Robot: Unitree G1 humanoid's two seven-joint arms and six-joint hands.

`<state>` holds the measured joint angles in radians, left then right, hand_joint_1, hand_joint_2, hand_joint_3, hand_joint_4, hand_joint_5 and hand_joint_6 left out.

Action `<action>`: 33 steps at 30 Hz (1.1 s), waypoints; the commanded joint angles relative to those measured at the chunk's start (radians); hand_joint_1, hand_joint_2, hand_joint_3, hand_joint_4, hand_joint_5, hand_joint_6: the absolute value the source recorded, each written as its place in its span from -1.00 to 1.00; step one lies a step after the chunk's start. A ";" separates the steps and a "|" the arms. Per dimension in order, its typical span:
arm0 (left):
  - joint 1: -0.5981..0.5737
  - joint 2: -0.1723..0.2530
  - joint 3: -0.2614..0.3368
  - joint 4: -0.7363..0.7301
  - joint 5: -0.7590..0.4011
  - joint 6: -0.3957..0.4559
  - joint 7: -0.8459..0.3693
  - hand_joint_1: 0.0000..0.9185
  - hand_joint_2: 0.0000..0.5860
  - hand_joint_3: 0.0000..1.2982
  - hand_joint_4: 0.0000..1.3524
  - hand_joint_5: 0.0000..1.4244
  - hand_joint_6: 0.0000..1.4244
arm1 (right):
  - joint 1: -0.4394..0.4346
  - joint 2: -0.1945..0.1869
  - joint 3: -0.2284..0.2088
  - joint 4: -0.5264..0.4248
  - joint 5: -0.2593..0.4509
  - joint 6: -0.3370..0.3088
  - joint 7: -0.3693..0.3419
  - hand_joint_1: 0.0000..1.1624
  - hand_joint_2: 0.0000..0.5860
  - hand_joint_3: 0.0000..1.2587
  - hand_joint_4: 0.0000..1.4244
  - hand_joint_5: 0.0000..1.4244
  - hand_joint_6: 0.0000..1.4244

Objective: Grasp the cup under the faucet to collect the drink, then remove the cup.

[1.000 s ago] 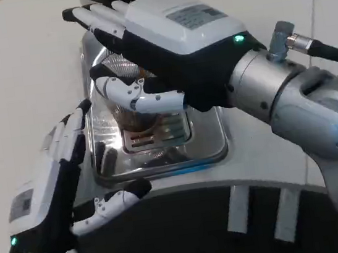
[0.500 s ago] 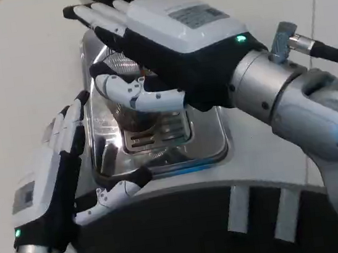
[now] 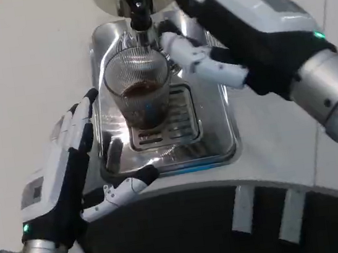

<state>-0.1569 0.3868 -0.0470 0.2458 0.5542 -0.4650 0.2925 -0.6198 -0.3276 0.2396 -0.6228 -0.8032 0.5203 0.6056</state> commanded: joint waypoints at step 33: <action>-0.147 -0.060 -0.053 0.170 0.055 0.122 0.177 -0.80 -0.95 -1.00 -1.00 -0.97 -1.00 | 0.882 -0.077 -0.201 -0.216 -0.144 -0.418 -0.208 -0.77 1.00 -1.00 -1.00 -1.00 -1.00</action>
<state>-0.2927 0.3316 -0.0983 0.3939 0.6016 -0.3521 0.4372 0.2251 -0.4128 0.0306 -0.8539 -0.9248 0.1328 0.4299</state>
